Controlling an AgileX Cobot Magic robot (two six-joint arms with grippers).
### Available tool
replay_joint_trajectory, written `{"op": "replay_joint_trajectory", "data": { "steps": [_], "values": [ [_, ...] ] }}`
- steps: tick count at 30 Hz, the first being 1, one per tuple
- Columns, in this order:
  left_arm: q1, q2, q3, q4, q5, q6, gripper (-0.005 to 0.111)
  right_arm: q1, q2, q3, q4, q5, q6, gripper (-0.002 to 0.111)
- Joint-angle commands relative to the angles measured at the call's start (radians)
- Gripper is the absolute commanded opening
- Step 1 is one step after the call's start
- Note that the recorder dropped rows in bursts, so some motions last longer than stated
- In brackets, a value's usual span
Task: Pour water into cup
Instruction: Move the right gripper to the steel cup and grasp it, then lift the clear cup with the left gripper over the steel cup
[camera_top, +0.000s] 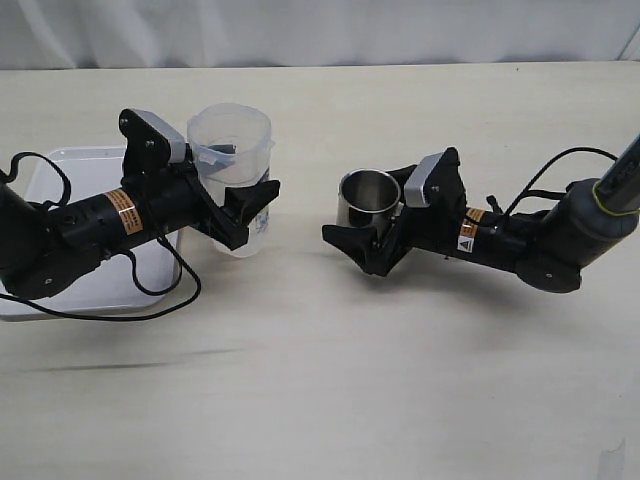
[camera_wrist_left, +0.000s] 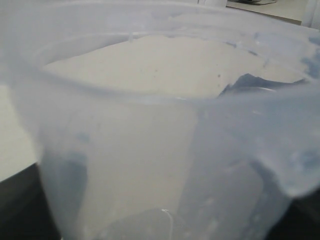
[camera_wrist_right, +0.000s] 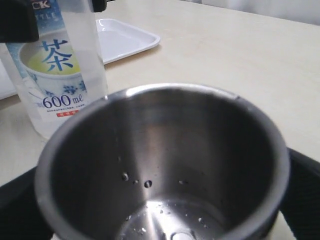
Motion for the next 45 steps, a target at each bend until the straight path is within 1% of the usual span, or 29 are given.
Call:
{"op": "replay_joint_trajectory", "data": {
  "steps": [1, 3, 4, 13, 14, 16, 18, 19, 21, 23, 24, 27, 30, 35, 38, 41, 45],
  "values": [
    [-0.009, 0.001, 0.000, 0.001, 0.034, 0.003, 0.000, 0.001, -0.001, -0.002, -0.008, 0.002, -0.003, 0.090],
    [-0.009, 0.001, 0.000, 0.001, 0.032, 0.003, 0.000, 0.001, -0.001, -0.002, -0.008, 0.002, -0.003, 0.080],
    [-0.009, 0.001, -0.003, 0.001, 0.032, 0.003, 0.000, 0.001, -0.001, -0.002, -0.008, 0.002, -0.003, 0.073],
    [-0.009, 0.001, -0.060, 0.009, 0.062, 0.003, 0.000, 0.001, -0.001, -0.002, -0.023, 0.002, -0.003, 0.007],
    [-0.009, 0.001, -0.072, 0.009, 0.062, 0.003, 0.000, 0.001, -0.001, -0.002, -0.023, 0.002, -0.003, 0.004],
    [-0.010, 0.001, -0.110, 0.020, 0.062, 0.003, 0.000, 0.001, -0.001, -0.002, -0.023, 0.002, -0.003, 0.004],
    [-0.010, 0.001, -0.159, 0.070, 0.080, 0.003, 0.000, 0.001, -0.001, -0.004, -0.023, 0.002, -0.003, 0.004],
    [-0.010, 0.001, -0.196, 0.094, 0.108, 0.000, 0.000, 0.001, -0.001, -0.006, -0.033, 0.002, -0.003, 0.004],
    [-0.010, 0.001, -0.247, 0.090, 0.147, -0.045, 0.000, 0.001, -0.003, -0.006, -0.051, 0.000, -0.003, 0.004],
    [-0.010, 0.001, -0.290, 0.094, 0.186, -0.077, 0.000, 0.001, -0.003, -0.014, -0.088, -0.004, -0.003, 0.004],
    [-0.013, 0.001, -0.310, 0.094, 0.199, -0.077, 0.000, 0.001, -0.003, -0.030, -0.141, -0.004, -0.003, 0.004],
    [-0.051, 0.001, -0.357, 0.094, 0.294, -0.072, 0.000, 0.001, -0.003, -0.061, -0.233, -0.006, -0.003, 0.004],
    [-0.099, 0.001, -0.411, 0.096, 0.404, -0.054, 0.000, 0.001, -0.003, -0.065, -0.239, -0.022, 0.003, 0.004],
    [-0.127, 0.001, -0.437, 0.101, 0.414, 0.066, 0.000, 0.001, -0.003, -0.065, -0.235, -0.028, 0.003, 0.004],
    [-0.134, 0.001, -0.437, 0.143, 0.412, 0.141, 0.000, 0.001, -0.003, -0.065, -0.236, -0.032, 0.003, 0.004],
    [-0.134, 0.001, -0.437, 0.176, 0.414, 0.168, 0.000, 0.001, -0.003, -0.065, -0.236, -0.043, 0.003, 0.004],
    [-0.134, 0.001, -0.437, 0.178, 0.414, 0.191, 0.000, 0.001, -0.003, -0.065, -0.270, -0.043, 0.003, 0.004]
  ]
}}
